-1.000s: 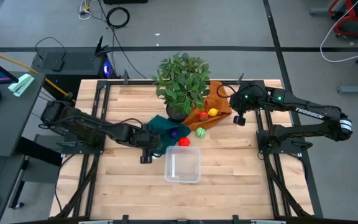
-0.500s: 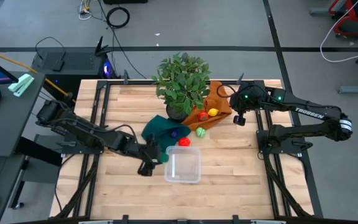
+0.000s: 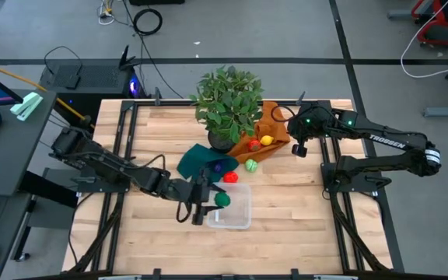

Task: Pick and placing Produce into tupperware
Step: Put the bell pepper into the transparent bin

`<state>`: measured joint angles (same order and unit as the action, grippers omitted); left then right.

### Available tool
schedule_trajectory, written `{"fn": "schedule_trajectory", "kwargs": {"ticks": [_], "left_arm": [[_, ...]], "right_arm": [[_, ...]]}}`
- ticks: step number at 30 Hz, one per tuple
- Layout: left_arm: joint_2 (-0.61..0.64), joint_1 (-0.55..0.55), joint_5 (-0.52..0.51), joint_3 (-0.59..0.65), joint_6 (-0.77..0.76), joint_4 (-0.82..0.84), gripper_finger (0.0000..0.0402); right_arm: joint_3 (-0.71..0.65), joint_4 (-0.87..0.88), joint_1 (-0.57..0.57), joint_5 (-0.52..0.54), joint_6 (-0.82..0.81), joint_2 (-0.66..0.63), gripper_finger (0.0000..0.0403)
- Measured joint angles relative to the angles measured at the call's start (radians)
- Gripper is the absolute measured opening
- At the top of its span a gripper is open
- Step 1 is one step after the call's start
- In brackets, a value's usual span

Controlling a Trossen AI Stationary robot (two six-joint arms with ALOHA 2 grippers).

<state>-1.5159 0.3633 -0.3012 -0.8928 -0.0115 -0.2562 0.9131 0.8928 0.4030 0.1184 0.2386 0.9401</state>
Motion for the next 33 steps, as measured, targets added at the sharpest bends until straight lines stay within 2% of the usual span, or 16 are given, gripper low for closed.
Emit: {"fn": "schedule_trajectory", "kwargs": {"ticks": [7,10,14,18,25,28,33], "left_arm": [[-0.088,-0.068,0.046,-0.002,0.019,-0.078,0.0232],[-0.103,-0.081,0.070,-0.035,0.029,-0.054,0.0236],[-0.129,-0.080,0.090,-0.132,0.076,0.046,0.0247],[-0.192,-0.078,0.090,-0.262,0.100,0.220,0.0241],[-0.313,-0.105,0.091,-0.427,0.077,0.471,0.0240],[-0.345,-0.127,0.096,-0.474,0.048,0.568,0.0247],[-0.396,-0.147,0.157,-0.499,0.018,0.623,0.0238]], "right_arm": [[0.000,0.001,0.000,0.000,-0.001,0.000,0.0000],[0.000,0.000,0.000,0.000,-0.001,0.000,0.0000],[0.000,-0.001,0.000,0.000,0.000,0.000,0.0000],[0.000,-0.003,0.000,0.000,-0.001,0.000,0.0000],[0.000,-0.003,-0.002,0.000,-0.002,0.000,0.0000],[0.000,-0.001,-0.002,0.000,-0.002,0.000,0.0000],[-0.001,0.000,-0.006,0.000,-0.001,0.000,0.0000]]}}
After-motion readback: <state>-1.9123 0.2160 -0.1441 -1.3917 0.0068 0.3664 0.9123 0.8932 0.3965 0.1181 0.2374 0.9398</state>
